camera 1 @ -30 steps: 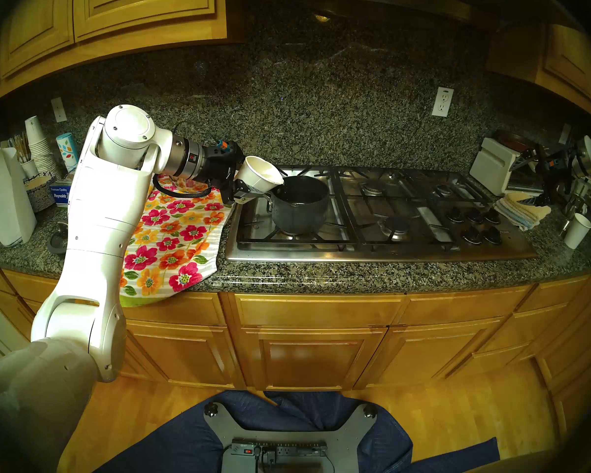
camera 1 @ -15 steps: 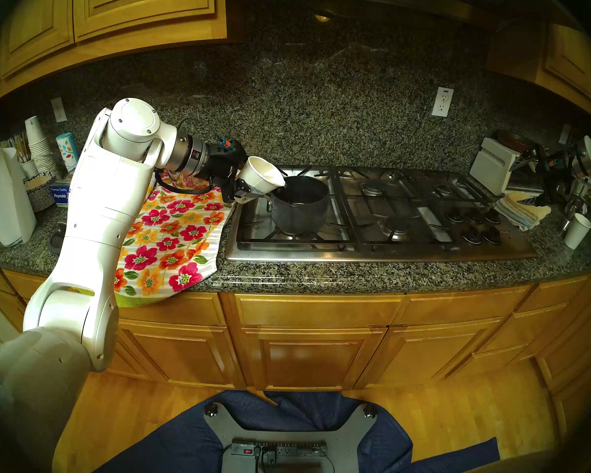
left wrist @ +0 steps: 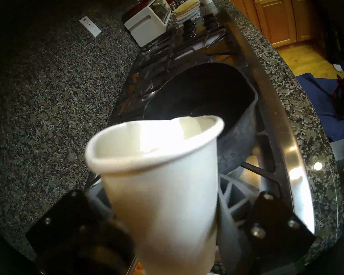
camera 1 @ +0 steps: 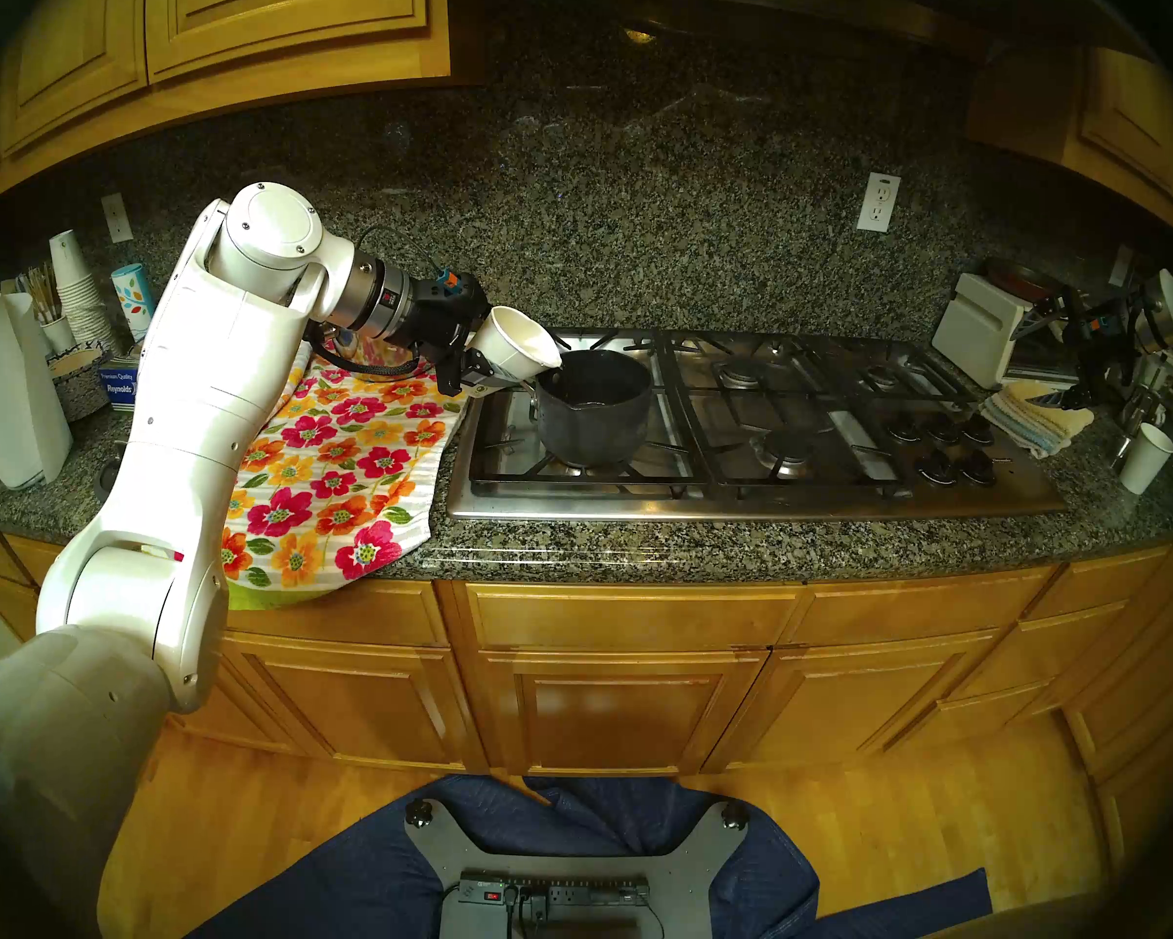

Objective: Pick up the water cup, pour water into the pot, turn on the stove

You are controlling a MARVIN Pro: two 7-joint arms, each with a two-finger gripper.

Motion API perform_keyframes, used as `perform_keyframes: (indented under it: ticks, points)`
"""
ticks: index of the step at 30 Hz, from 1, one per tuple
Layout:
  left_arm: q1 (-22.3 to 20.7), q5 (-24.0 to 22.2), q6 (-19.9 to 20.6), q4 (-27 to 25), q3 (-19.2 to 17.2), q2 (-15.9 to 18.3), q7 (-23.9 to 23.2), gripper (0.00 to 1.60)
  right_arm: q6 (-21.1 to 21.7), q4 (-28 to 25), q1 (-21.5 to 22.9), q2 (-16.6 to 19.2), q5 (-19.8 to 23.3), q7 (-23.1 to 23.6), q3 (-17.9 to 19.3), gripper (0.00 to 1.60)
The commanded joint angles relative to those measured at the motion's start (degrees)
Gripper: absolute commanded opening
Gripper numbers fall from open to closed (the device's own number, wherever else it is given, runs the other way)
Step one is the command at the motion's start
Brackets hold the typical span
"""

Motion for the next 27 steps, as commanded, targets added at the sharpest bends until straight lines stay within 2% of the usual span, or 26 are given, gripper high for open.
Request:
perform_keyframes:
  ticks: [1, 14, 27]
  points:
    - [-5.20, -1.61, -1.08, -0.73, 0.65, 0.72, 0.15, 0.55, -0.06, 1.16, 1.50, -0.54, 0.22, -0.43, 0.39, 1.60]
    - [-6.61, -3.81, -0.98, -1.12, 4.30, 2.70, 0.15, 0.55, -0.06, 1.16, 1.51, -0.54, 0.22, -0.44, 0.39, 1.60]
    - [-10.11, -5.04, -0.82, 0.56, 7.96, 3.47, 0.15, 0.55, -0.06, 1.16, 1.50, -0.54, 0.22, -0.43, 0.39, 1.60]
